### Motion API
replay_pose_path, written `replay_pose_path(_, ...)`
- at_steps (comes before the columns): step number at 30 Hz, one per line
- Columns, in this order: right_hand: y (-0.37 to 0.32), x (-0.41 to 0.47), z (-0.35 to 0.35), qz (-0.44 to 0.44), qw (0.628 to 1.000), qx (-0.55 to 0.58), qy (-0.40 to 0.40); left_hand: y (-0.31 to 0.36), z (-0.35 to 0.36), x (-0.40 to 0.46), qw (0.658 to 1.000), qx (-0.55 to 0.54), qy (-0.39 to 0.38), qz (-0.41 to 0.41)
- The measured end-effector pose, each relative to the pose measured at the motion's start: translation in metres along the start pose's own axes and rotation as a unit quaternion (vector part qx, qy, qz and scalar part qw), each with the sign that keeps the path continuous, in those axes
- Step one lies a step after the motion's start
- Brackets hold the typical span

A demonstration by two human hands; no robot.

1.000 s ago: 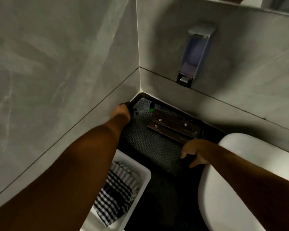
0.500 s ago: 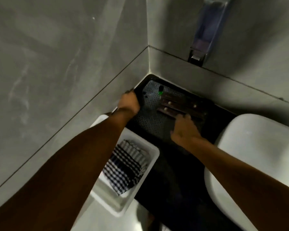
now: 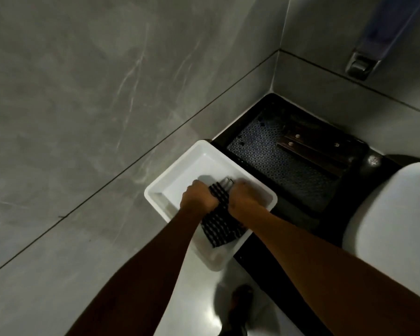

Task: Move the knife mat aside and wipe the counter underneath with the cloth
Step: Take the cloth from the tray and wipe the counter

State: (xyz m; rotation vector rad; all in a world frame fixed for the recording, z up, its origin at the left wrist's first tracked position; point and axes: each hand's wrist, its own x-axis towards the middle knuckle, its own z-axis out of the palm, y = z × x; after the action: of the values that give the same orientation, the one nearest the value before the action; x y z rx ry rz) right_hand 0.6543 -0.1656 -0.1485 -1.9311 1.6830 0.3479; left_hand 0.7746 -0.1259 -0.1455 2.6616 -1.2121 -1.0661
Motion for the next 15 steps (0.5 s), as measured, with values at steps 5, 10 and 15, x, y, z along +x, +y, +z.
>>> replay_pose_path(5, -0.001, -0.008, -0.018, -0.039, 0.982, 0.181, -0.042, 0.004, -0.016, 0.000, 0.998, -0.035, -0.042, 0.039)
replay_pose_path(10, 0.017, -0.035, -0.071, -0.024, 0.963, 0.262, -0.049, 0.028, -0.054, -0.029, 0.981, -0.127, -0.080, 0.121)
replay_pose_path(15, 0.116, -0.107, -0.133, -0.107, 0.924, 0.366, 0.038, 0.112, -0.077, -0.107, 0.923, -0.114, -0.173, 0.325)
